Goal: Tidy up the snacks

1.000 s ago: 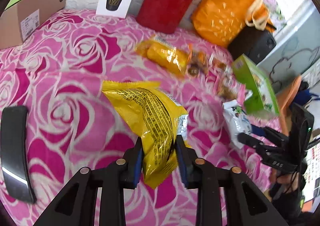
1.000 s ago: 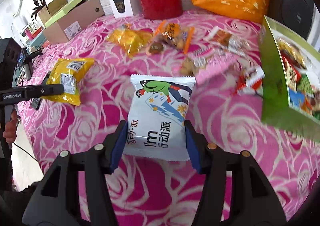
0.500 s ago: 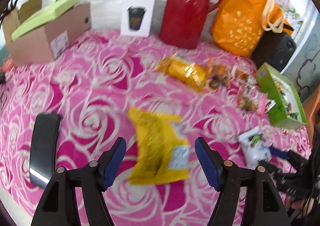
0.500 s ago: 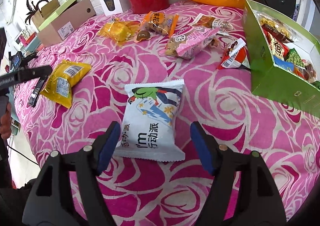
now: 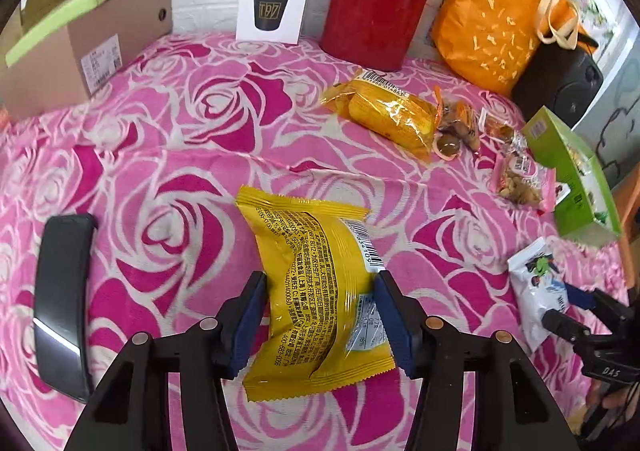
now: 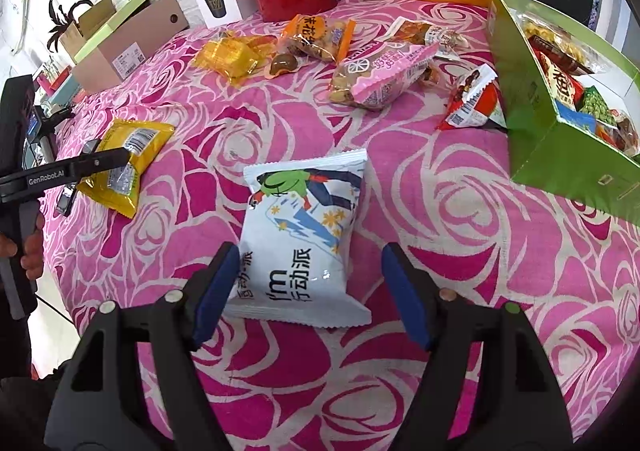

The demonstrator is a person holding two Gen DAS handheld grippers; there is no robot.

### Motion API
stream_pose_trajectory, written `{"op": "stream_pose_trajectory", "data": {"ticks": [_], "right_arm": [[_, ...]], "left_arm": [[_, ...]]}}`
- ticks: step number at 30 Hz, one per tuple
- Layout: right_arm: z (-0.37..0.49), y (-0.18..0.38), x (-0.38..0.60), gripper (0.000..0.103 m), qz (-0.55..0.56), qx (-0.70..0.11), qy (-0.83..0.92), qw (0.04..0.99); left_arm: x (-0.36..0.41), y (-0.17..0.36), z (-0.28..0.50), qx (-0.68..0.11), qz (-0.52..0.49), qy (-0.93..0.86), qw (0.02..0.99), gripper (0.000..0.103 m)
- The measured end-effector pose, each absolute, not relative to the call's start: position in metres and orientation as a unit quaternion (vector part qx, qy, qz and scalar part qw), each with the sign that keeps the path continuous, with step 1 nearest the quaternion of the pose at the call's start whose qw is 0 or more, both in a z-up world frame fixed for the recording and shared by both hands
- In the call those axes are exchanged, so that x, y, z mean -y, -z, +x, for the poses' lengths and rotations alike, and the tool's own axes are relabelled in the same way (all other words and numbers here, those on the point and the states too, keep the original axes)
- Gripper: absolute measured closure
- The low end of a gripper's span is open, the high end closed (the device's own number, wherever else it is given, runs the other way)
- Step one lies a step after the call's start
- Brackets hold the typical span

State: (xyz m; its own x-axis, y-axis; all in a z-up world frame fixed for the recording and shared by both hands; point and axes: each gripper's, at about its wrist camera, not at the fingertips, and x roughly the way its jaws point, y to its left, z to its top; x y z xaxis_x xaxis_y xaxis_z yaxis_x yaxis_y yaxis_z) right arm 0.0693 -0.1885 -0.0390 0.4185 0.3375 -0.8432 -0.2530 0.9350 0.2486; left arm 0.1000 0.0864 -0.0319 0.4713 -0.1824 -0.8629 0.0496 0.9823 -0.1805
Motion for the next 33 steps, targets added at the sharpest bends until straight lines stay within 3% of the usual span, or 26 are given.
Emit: {"op": "stream_pose_trajectory", "data": {"ticks": [8, 16, 21, 22, 24, 27, 28, 33], "right_arm": [[0.069, 0.038, 0.187, 0.028, 0.034, -0.512, -0.170, 0.841], [0.069, 0.048, 0.183, 0.027, 0.029, -0.523, -0.168, 0.835], [0.070, 0.048, 0.182, 0.027, 0.027, -0.519, -0.166, 0.838], [0.070, 0.049, 0.182, 0.034, 0.028, -0.518, -0.165, 0.839], [0.068, 0.049, 0.183, 0.037, 0.029, -0.513, -0.161, 0.842], [0.066, 0.045, 0.185, 0.040, 0.032, -0.511, -0.163, 0.844], [0.065, 0.043, 0.186, 0.046, 0.037, -0.507, -0.167, 0.845], [0.059, 0.024, 0.197, 0.046, 0.048, -0.486, -0.165, 0.857]], "left_arm": [[-0.080, 0.010, 0.092, -0.493, -0.039, 0.066, 0.867, 0.040], [-0.088, 0.031, 0.097, -0.517, -0.058, 0.063, 0.852, 0.042], [-0.092, 0.030, 0.097, -0.513, -0.076, 0.071, 0.852, 0.059], [-0.091, 0.030, 0.097, -0.514, -0.076, 0.074, 0.851, 0.062], [-0.089, 0.028, 0.095, -0.511, -0.075, 0.080, 0.852, 0.070], [-0.085, 0.021, 0.091, -0.507, -0.072, 0.086, 0.854, 0.073], [-0.084, 0.019, 0.090, -0.505, -0.072, 0.087, 0.856, 0.073], [-0.067, -0.011, 0.088, -0.476, -0.060, 0.119, 0.869, 0.074]]}}
